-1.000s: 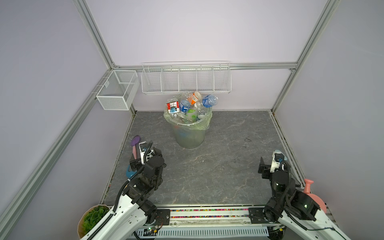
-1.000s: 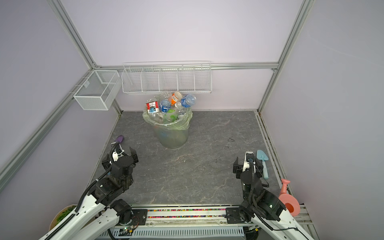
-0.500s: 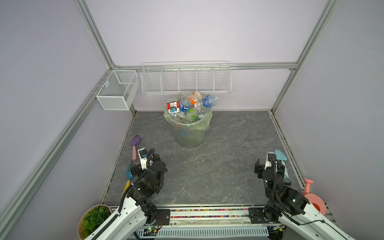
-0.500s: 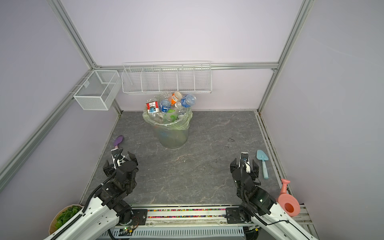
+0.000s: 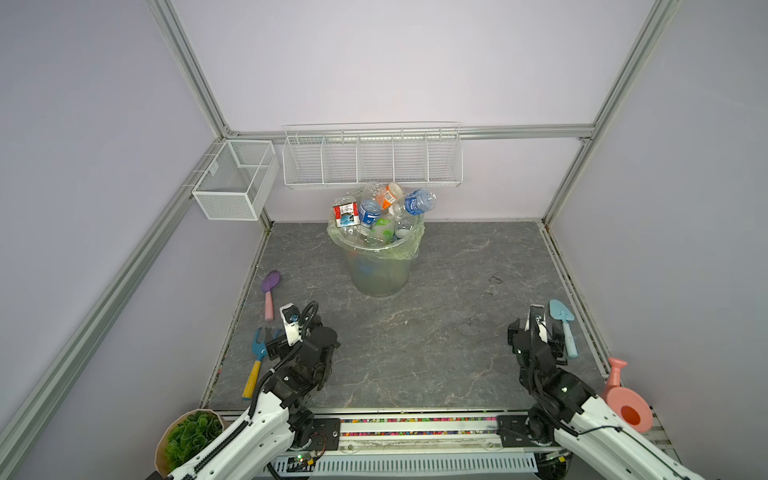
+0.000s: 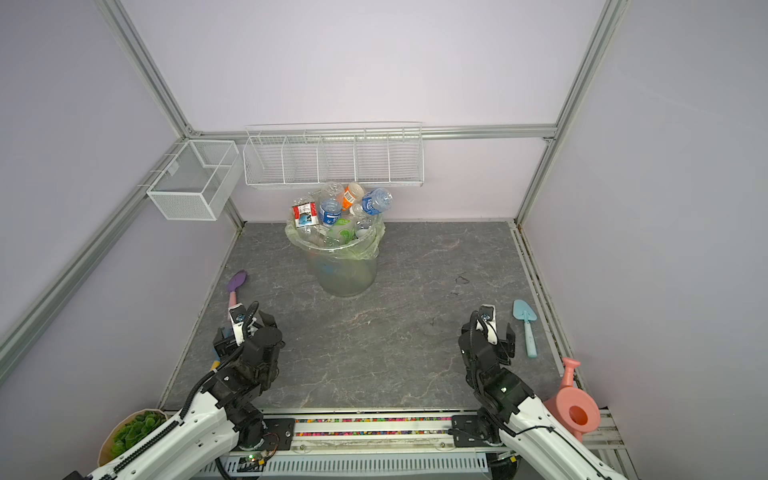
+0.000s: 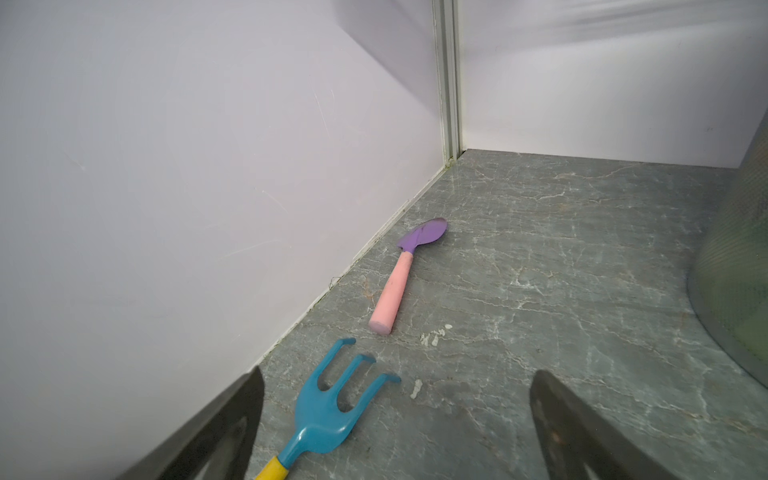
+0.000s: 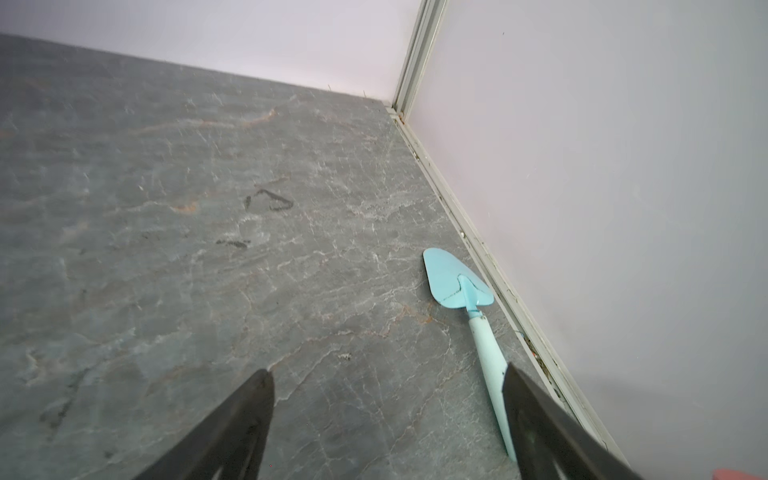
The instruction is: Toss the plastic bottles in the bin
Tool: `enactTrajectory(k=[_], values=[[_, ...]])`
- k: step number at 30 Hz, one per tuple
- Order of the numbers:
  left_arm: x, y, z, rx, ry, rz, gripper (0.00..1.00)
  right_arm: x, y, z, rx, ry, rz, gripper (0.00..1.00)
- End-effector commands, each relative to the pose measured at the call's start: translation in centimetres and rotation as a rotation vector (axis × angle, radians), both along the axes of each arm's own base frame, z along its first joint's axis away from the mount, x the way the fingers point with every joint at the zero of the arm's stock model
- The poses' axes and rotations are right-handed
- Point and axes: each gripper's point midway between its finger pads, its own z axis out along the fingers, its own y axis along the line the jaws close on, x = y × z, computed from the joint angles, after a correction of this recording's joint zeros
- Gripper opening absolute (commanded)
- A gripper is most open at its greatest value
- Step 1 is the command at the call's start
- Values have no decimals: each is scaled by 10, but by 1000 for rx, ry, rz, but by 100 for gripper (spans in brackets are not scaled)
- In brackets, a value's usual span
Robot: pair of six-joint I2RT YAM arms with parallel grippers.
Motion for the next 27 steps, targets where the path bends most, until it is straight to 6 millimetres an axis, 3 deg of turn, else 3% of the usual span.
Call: enactTrajectory(k=[1, 18, 27], values=[[0, 4, 4, -37, -67, 32, 99, 7, 2, 2, 40, -36, -8, 88], [14, 17, 1, -58, -72, 87, 99, 36, -14, -5, 72, -23, -75, 88], [26, 21, -1, -51, -78, 107, 98, 48, -11, 0, 91, -89, -28, 88]])
